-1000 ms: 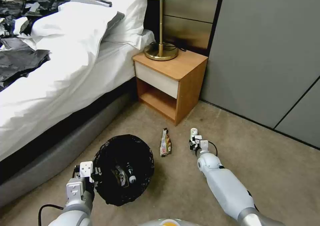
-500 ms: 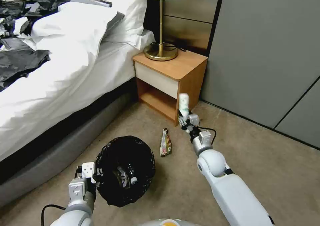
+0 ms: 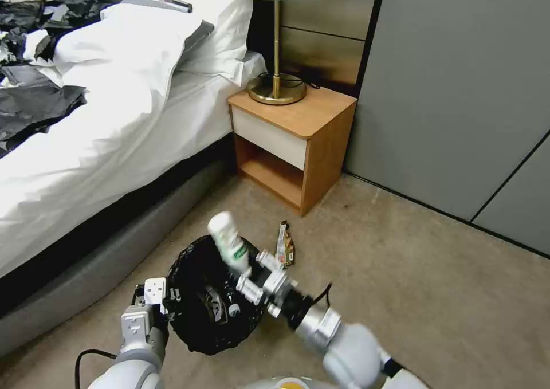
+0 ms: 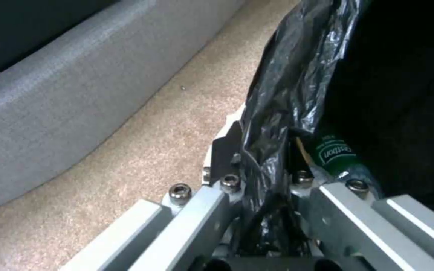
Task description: Pick up the trash bin, then pick up the garbage from the floor and place it into the trash bin.
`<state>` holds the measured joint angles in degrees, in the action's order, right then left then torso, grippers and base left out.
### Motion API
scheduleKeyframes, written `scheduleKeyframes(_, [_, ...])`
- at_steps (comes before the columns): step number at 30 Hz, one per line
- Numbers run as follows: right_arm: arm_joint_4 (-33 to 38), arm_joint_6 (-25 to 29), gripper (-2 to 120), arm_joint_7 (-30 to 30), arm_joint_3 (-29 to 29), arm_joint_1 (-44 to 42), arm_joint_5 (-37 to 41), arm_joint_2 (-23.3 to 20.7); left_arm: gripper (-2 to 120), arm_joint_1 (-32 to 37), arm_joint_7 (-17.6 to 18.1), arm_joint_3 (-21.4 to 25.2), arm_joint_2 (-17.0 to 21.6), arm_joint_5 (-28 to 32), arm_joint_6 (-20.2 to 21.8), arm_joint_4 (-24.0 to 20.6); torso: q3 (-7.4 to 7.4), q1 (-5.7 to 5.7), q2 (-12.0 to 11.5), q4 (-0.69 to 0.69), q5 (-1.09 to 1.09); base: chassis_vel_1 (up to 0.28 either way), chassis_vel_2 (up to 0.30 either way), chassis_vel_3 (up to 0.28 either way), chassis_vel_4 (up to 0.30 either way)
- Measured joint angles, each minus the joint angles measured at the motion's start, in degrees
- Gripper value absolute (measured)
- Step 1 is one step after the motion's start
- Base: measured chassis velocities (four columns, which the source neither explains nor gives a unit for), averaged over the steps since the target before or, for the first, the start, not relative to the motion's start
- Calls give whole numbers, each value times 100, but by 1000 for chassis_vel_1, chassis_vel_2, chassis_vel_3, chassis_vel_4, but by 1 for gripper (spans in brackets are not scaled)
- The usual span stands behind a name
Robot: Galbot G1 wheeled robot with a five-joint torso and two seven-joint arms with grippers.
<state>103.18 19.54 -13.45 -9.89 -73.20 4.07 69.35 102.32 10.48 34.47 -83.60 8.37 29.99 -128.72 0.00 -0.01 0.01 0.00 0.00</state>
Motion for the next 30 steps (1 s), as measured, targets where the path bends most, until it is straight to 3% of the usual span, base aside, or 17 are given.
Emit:
scheduleKeyframes(13, [-968,156,35,95,-199,206,-106,218,0,31,9,-13,-27,-41,6,-62,1,0,0,0,0,0,0,0,0])
scheduleKeyframes(17, [-1024,150,45,121,-195,237,-113,244,0,35,10,-19,-30,-50,6,-64,0,0,0,0,0,0,0,0,0])
scheduleKeyframes(20, [-1027,126,61,162,-217,259,-113,224,0,36,12,-21,-30,-55,10,-71,1,0,0,0,0,0,0,0,0])
scheduleKeyframes(30, [-914,94,94,210,-245,204,-123,143,0,4,16,-47,-22,-58,19,-67,1,0,0,0,1,0,0,0,0])
